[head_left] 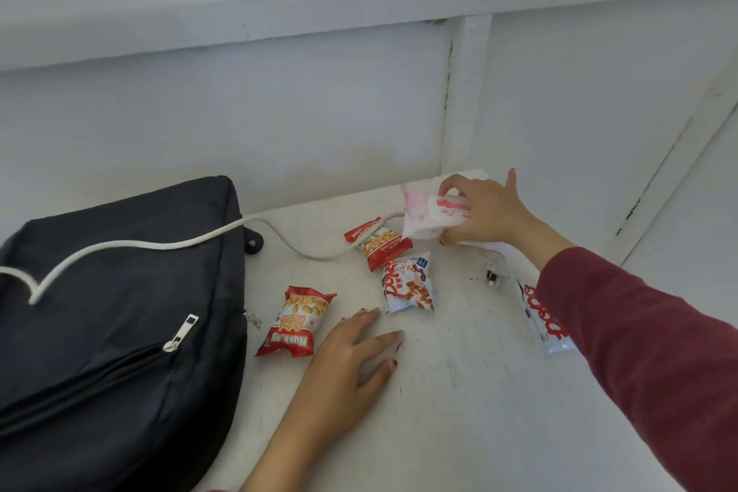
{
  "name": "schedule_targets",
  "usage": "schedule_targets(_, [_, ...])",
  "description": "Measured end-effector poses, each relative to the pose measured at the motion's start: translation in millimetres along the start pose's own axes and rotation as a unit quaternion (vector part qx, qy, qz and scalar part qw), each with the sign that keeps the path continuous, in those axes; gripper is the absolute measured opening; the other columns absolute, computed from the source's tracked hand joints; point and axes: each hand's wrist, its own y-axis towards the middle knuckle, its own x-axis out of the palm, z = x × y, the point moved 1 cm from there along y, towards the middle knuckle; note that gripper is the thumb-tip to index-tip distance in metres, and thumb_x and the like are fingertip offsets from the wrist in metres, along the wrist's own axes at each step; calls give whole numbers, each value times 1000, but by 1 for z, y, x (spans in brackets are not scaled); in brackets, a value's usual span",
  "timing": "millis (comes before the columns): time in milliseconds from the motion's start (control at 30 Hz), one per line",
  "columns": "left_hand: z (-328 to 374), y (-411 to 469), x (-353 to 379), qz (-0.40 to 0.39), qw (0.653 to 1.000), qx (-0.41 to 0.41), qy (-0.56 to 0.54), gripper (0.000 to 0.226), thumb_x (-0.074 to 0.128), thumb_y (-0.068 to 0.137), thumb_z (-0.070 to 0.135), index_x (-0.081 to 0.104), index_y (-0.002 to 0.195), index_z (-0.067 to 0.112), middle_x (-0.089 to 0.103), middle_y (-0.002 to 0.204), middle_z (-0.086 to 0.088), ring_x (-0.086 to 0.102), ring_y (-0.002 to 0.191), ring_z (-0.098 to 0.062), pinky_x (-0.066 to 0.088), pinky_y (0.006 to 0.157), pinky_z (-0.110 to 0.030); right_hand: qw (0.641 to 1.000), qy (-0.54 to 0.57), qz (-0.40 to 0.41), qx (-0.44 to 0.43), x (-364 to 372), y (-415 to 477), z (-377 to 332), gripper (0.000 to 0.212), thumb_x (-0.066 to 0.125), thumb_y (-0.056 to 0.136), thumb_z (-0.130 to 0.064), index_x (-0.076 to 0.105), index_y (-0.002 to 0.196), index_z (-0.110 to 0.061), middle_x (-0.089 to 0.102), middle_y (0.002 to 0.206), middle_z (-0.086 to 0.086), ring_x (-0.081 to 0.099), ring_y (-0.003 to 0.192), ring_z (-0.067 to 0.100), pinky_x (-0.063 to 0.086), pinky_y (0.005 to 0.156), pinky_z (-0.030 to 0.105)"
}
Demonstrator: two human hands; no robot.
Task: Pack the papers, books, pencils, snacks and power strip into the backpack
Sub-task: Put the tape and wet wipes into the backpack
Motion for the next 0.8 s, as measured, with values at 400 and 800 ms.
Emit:
schedule_targets(400, [7, -67, -28, 198, 958, 4, -207, 50, 51, 83, 61, 43, 128, 41, 46, 134, 19, 44, 126, -9, 38, 101, -20, 988, 1, -19, -154, 22, -146, -96, 69, 63, 50, -58, 43, 115, -46, 46, 99, -15, 48, 108, 8, -18, 111, 51])
schedule_targets(800, [-11, -67, -23, 57, 977, -25, -202, 62, 66, 73, 52, 42, 129, 41, 49, 132, 22, 47, 121, 4, 38, 99, -15, 993, -23, -78, -85, 44, -195, -107, 100, 45, 50, -87, 25, 137, -41, 41, 123, -8, 37, 111, 13, 27, 95, 29])
